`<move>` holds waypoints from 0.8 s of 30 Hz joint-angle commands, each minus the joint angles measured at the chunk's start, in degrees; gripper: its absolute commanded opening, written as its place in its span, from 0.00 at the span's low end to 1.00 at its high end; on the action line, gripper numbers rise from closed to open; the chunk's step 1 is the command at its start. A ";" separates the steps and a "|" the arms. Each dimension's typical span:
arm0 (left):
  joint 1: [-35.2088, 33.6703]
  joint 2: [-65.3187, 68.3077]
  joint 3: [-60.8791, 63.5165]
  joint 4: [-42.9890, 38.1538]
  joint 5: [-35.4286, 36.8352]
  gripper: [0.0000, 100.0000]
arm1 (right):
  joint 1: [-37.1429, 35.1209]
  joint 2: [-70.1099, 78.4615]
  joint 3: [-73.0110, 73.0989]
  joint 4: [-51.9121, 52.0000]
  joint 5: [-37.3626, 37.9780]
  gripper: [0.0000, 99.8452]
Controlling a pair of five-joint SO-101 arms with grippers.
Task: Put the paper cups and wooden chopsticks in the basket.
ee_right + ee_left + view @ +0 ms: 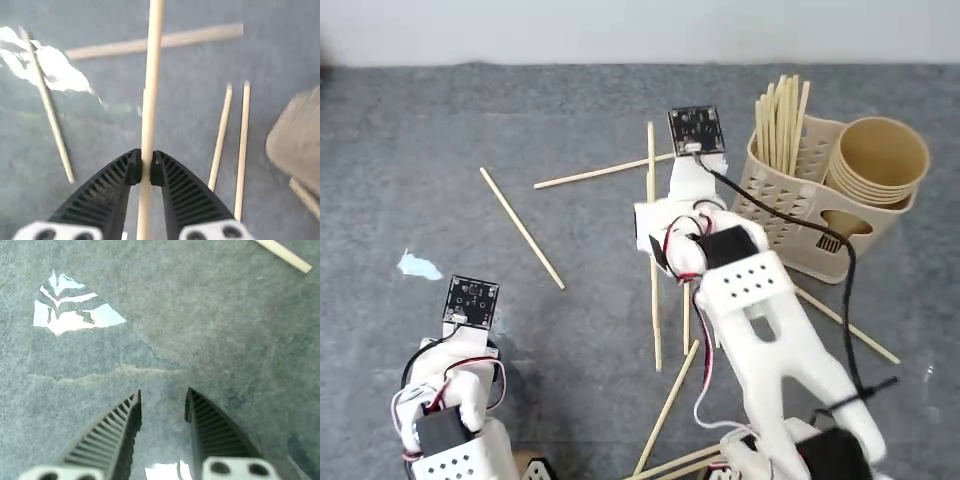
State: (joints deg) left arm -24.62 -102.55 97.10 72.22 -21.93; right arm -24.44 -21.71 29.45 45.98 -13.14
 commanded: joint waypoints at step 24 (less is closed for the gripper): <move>0.44 -0.44 -0.66 0.35 0.35 0.14 | 8.04 -26.86 2.11 -33.27 27.52 0.01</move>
State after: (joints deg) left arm -24.62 -102.55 97.10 72.22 -21.93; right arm -19.60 -43.96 30.42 16.97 11.91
